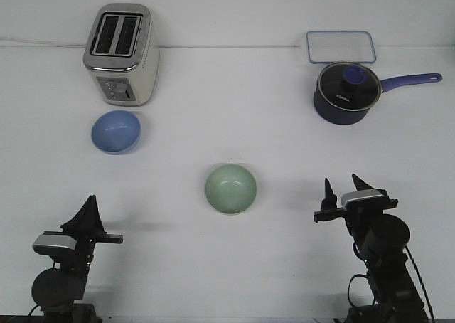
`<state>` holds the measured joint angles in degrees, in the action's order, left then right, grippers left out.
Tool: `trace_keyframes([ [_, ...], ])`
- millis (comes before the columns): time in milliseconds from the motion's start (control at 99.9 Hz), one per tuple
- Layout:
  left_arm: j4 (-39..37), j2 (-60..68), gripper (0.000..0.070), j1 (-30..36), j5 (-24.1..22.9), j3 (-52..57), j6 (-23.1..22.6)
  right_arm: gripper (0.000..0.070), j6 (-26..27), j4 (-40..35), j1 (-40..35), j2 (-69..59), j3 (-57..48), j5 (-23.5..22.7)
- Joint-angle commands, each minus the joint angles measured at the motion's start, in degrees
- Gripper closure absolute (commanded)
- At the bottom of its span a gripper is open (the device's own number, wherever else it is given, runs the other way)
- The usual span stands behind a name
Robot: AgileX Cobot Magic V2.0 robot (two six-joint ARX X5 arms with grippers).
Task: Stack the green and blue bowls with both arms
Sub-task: 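Open the right gripper and withdraw it toward the robot, then move the left gripper to the light blue bowl's rim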
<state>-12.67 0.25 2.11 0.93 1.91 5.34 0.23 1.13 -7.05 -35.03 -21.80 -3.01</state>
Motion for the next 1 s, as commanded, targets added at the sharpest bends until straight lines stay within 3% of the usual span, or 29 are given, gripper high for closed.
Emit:
trace_keyframes([
  [0,-0.66,-0.07,0.0690,-0.11,-0.07,-1.11,0.11,0.0252,-0.04,0.63,-0.11,-0.26,0.07,0.04],
  [410,2.62,0.35,0.0690,-0.11,-0.09,3.76,0.31,0.0252,-0.04,0.59,-0.11,-0.26,0.07,0.04],
  [651,12.94,7.80,0.0690,-0.13,-0.09,17.29,0.26,0.0252,-0.04,0.55,-0.11,-0.26,0.07,0.04],
  [991,35.76,31.08,0.0690,-0.13,-0.11,43.60,-0.17,0.0252,-0.04,0.35,-0.11,-0.26,0.07,0.02],
])
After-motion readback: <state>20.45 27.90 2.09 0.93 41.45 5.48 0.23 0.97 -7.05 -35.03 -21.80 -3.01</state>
